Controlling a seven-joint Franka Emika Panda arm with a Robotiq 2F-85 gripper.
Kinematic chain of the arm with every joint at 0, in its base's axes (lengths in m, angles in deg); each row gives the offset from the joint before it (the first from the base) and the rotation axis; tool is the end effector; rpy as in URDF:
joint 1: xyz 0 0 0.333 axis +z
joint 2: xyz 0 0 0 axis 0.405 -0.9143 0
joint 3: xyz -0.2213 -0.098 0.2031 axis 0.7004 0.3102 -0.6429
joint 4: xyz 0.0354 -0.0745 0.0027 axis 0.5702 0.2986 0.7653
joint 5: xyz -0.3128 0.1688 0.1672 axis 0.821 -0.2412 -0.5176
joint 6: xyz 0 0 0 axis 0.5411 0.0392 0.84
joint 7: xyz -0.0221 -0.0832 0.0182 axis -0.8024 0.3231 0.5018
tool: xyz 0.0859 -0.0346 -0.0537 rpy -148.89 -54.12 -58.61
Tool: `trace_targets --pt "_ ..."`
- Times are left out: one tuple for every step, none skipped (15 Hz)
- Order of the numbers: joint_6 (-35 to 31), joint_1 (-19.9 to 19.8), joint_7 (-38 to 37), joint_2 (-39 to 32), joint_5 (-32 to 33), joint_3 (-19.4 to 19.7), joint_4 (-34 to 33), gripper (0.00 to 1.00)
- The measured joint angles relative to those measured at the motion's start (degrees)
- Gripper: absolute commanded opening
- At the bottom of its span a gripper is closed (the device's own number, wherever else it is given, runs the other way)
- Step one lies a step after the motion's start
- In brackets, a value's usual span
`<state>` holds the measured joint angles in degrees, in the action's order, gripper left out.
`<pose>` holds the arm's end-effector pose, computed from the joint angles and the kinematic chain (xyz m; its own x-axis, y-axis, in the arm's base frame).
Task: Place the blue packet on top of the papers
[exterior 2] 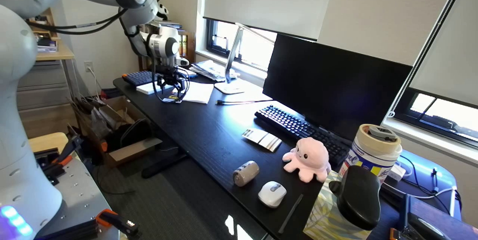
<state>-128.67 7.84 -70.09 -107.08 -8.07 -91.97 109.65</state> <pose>0.6031 0.4219 0.1281 0.9069 0.4210 0.0180 0.4204 -0.9069 0.0284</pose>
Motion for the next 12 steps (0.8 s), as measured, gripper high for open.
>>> trace_targets --pt "0.0 0.0 1.1 0.0 0.0 -0.2 0.0 1.00" --pt "0.2 -0.2 2.7 0.1 0.0 -0.6 0.0 1.00" --pt "0.4 -0.4 4.5 0.0 0.0 -1.1 0.0 1.00" --pt "0.9 -0.8 6.2 0.0 0.0 -1.8 0.0 1.00" --pt "1.6 -1.2 7.5 0.0 0.0 -2.4 -0.1 1.00" --pt "2.4 -1.5 8.4 -0.2 0.0 -2.7 -0.4 1.00" --pt "3.2 -1.8 9.2 -0.5 0.0 -2.8 -0.9 1.00" --pt "3.8 -2.1 10.0 -0.8 0.0 -2.8 -1.4 1.00" --pt "4.5 -2.4 10.9 -1.3 0.0 -2.8 -2.1 1.00" --pt "5.5 -2.7 12.2 -1.8 0.0 -3.0 -2.9 1.00" --pt "6.5 -3.3 13.7 -2.4 0.0 -3.5 -3.8 1.00" --pt "7.5 -3.9 15.8 -3.0 -0.1 -4.2 -4.7 1.00"
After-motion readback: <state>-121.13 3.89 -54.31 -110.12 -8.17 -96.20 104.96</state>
